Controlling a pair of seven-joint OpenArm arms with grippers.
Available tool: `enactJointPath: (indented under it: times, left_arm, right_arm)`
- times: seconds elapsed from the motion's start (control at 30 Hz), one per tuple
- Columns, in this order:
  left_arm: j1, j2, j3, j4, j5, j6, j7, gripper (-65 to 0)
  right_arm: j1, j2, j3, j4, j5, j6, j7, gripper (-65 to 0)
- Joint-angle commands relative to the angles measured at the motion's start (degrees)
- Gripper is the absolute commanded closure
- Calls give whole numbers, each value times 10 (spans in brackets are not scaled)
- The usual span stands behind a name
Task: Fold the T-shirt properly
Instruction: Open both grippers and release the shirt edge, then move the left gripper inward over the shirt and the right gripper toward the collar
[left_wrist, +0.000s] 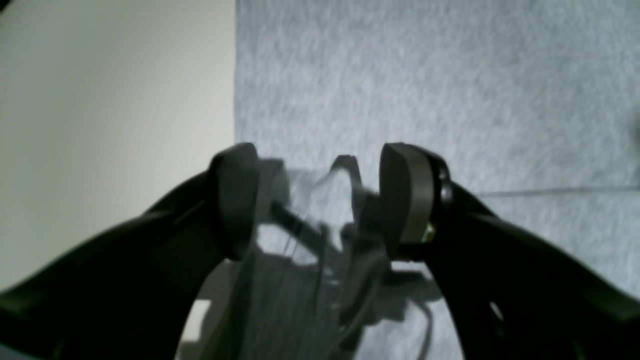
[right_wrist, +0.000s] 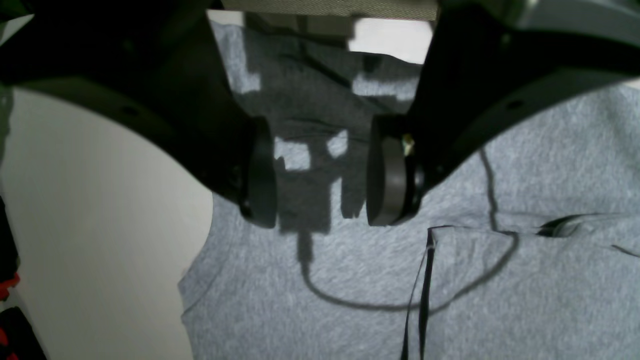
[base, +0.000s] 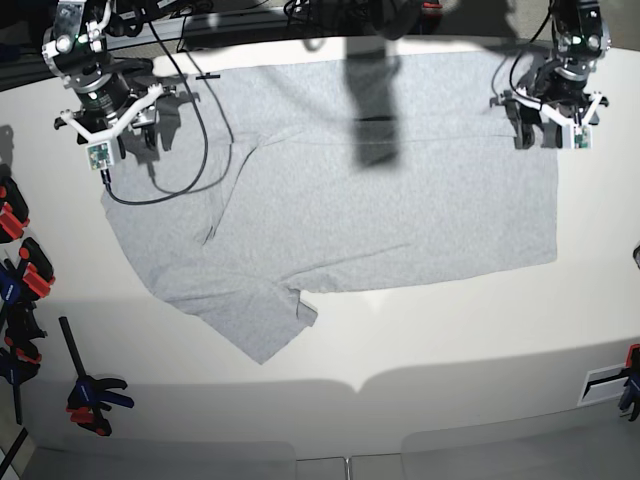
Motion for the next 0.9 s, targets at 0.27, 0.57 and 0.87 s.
enactJointPath:
  times: [0.27, 0.57, 0.87]
  left_arm:
    - [6, -34, 8, 50, 56, 0, 17, -350]
    - [91, -195, 63, 142, 227, -219, -103, -350]
    - [12, -276, 221, 83, 362, -130, -83, -350]
  right_arm:
    - [0, 6, 3, 9, 4, 0, 12, -284]
    - [0, 6, 3, 9, 4, 0, 13, -284]
    - [0, 6, 3, 9, 4, 0, 7, -284]
